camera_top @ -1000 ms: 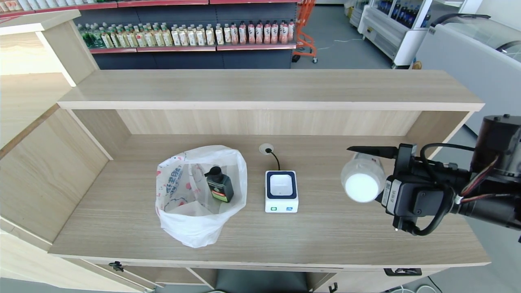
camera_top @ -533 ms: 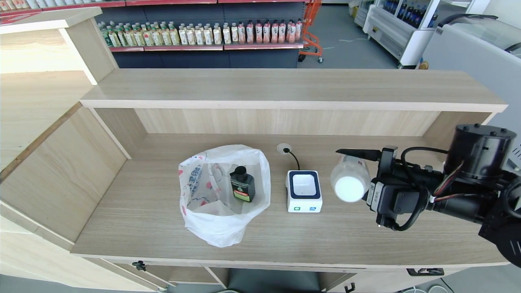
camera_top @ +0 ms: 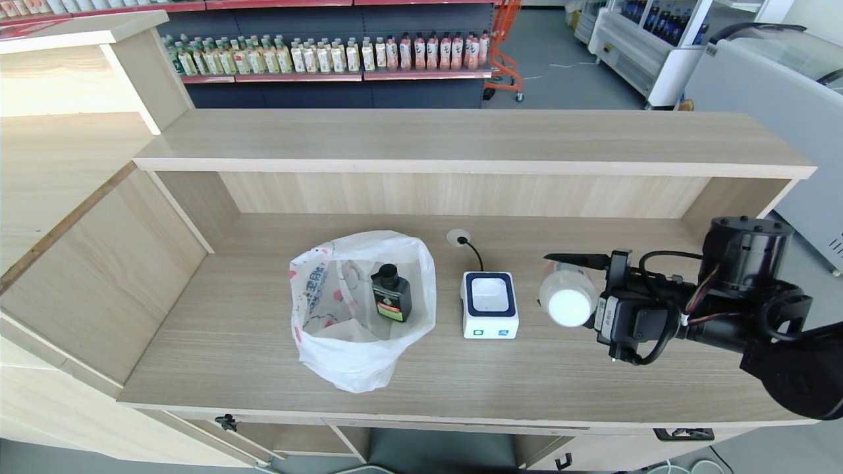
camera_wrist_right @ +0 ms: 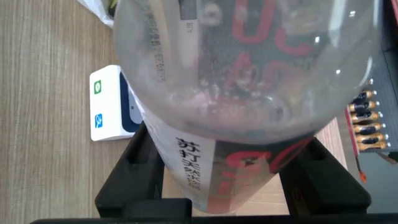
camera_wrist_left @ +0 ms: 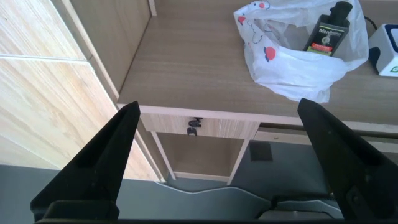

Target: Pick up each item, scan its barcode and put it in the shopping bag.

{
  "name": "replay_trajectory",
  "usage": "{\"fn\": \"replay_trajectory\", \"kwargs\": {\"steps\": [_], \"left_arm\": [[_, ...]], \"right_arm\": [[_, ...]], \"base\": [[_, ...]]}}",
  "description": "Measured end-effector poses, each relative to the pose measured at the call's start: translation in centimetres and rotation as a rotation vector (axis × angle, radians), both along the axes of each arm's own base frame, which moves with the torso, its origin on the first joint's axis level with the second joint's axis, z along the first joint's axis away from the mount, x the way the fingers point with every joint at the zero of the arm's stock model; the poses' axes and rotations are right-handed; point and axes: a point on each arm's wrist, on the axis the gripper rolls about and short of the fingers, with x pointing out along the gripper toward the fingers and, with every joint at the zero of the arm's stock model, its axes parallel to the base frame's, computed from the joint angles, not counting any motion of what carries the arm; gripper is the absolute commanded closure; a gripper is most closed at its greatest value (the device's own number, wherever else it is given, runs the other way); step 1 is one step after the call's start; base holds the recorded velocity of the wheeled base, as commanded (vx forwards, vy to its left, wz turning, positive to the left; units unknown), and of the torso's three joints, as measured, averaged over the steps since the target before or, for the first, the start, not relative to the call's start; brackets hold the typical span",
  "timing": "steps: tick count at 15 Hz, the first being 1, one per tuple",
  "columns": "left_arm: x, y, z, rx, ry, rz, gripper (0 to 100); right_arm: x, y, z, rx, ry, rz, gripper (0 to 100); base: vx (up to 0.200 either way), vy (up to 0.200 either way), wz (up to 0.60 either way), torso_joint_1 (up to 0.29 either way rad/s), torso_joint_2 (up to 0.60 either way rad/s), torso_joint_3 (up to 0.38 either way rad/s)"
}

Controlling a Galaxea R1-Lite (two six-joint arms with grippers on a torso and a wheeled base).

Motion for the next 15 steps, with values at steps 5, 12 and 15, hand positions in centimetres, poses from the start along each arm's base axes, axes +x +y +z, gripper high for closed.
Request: {"fn": "replay_trajectory", "kwargs": {"steps": [5, 12, 15], "left_arm": [[0.0, 0.0, 0.0, 0.0, 0.0, 0.0, 0], [0.0, 0.0, 0.0, 0.0, 0.0, 0.0, 0], [0.0, 0.0, 0.0, 0.0, 0.0, 0.0, 0]], "right_arm": [[1.9, 0.2, -1.5, 0.044, 0.0, 0.033, 100], [4.7, 1.2, -3.0, 0.048, 0.015, 0.059, 100], [5.1, 1.4, -3.5, 0.049, 0.025, 0.087, 100]], "base": [[0.0, 0.0, 0.0, 0.0, 0.0, 0.0], [0.0, 0.0, 0.0, 0.0, 0.0, 0.0], [0.0, 0.0, 0.0, 0.0, 0.0, 0.0]]}}
